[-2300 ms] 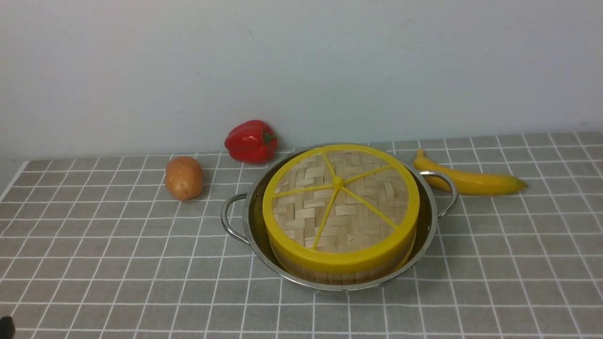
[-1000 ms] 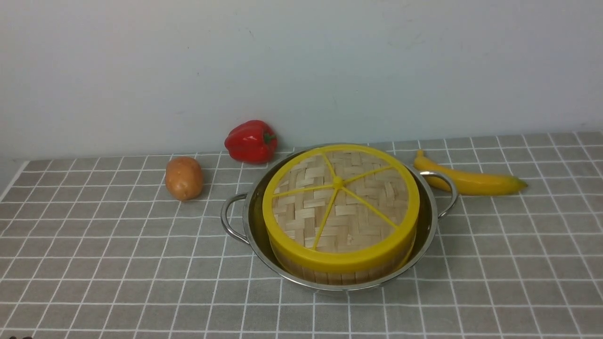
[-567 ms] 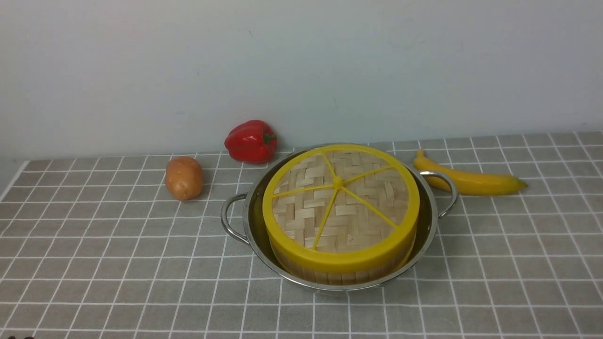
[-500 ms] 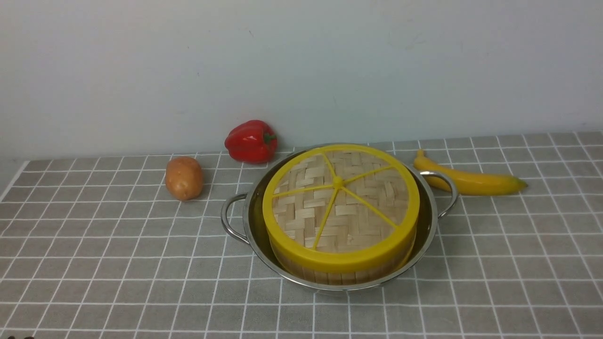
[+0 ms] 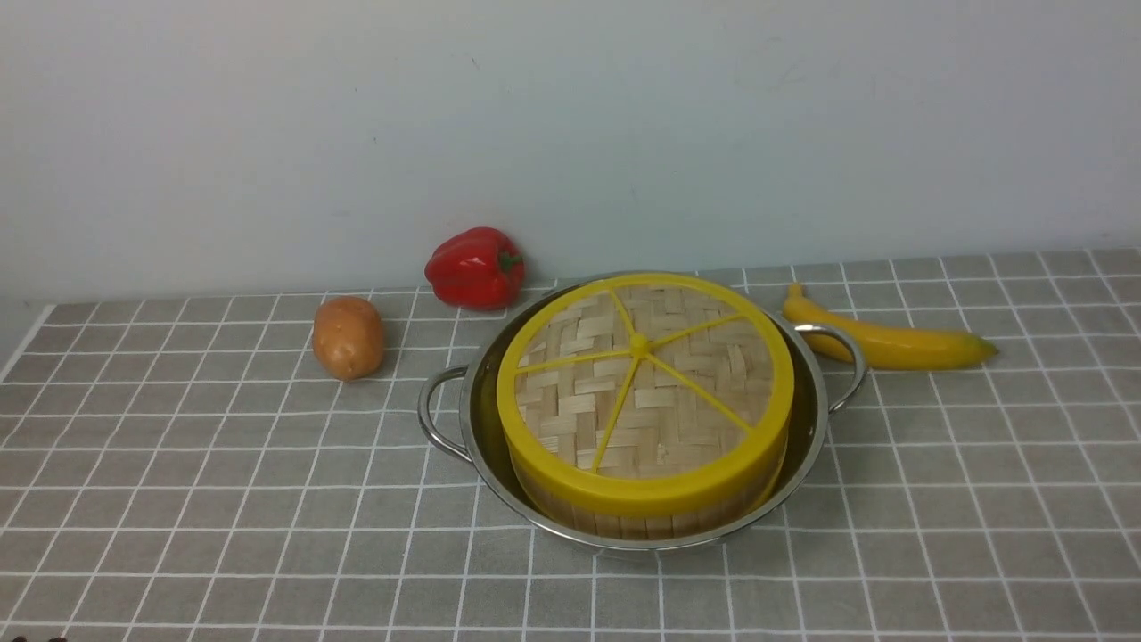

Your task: Place the steamer in the pot on the grey tablecloth, and put the lid on the steamer.

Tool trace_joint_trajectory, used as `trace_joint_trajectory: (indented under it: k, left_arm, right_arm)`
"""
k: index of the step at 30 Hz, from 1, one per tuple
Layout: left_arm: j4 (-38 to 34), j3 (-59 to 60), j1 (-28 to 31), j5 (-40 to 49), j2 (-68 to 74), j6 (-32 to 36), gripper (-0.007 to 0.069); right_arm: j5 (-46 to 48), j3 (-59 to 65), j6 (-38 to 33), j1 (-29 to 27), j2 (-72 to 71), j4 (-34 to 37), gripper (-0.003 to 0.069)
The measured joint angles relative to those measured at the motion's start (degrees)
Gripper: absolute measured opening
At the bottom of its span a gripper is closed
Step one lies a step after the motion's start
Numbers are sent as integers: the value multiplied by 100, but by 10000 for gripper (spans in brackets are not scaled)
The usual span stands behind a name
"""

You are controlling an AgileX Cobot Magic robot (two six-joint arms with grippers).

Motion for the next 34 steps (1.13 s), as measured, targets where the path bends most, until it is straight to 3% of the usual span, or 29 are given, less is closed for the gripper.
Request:
trace_joint_trajectory:
  k: [34]
  left_arm:
    - [2, 0, 0, 0, 0, 5, 181]
  right_arm:
    - [0, 0, 45, 0, 0, 0, 241]
